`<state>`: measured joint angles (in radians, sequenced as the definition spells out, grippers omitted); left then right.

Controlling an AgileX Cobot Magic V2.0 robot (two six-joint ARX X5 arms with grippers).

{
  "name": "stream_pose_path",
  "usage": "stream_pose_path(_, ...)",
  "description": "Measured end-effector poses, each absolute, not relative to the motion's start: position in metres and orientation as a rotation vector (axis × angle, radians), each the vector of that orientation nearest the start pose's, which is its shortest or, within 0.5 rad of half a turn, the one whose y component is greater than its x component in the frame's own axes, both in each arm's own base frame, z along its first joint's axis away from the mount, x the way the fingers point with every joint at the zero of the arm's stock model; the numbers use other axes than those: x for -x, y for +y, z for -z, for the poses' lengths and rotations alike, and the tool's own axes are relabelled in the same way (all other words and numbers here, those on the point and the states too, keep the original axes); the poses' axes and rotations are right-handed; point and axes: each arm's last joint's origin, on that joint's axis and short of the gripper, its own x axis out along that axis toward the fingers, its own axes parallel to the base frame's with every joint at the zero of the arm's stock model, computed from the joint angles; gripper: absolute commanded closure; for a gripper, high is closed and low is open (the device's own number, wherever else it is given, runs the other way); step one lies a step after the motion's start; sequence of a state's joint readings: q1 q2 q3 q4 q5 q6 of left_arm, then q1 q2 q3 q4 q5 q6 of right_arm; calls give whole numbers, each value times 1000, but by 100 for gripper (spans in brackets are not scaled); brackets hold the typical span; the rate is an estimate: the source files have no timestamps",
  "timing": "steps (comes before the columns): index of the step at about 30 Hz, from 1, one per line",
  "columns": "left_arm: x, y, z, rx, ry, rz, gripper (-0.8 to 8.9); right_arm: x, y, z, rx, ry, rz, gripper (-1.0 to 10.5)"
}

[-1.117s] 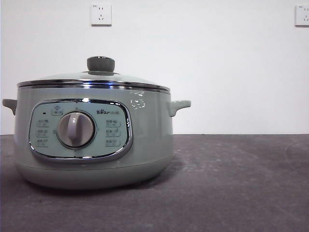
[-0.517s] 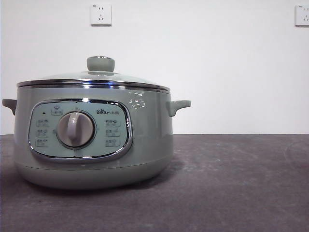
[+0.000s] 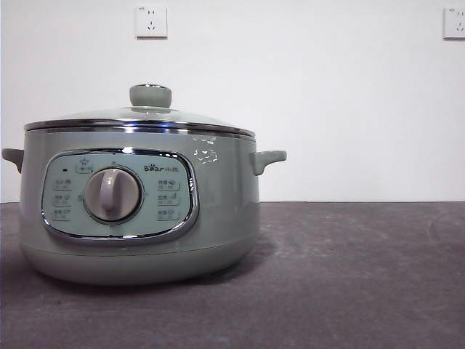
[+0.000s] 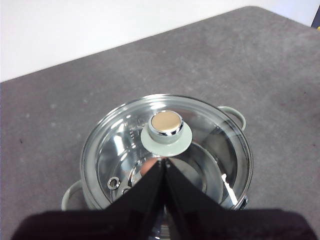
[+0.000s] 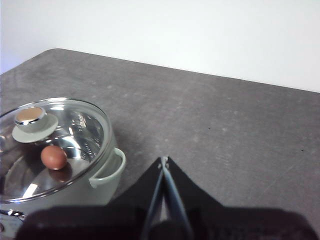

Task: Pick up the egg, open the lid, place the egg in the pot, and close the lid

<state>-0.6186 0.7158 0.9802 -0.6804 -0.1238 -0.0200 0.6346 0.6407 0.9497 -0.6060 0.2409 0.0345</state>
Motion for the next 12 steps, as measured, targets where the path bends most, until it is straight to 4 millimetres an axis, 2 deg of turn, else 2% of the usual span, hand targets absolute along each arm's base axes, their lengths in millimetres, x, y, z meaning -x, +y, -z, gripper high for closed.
stream_pose_path(6,-114,-79,-355,-151,433,490,816,-97,63,-364,99,290,-387,945)
stream_pose_path(12,-107,-67,-361,-214,370,461,816,-97,63,-364,99,291,-387,945)
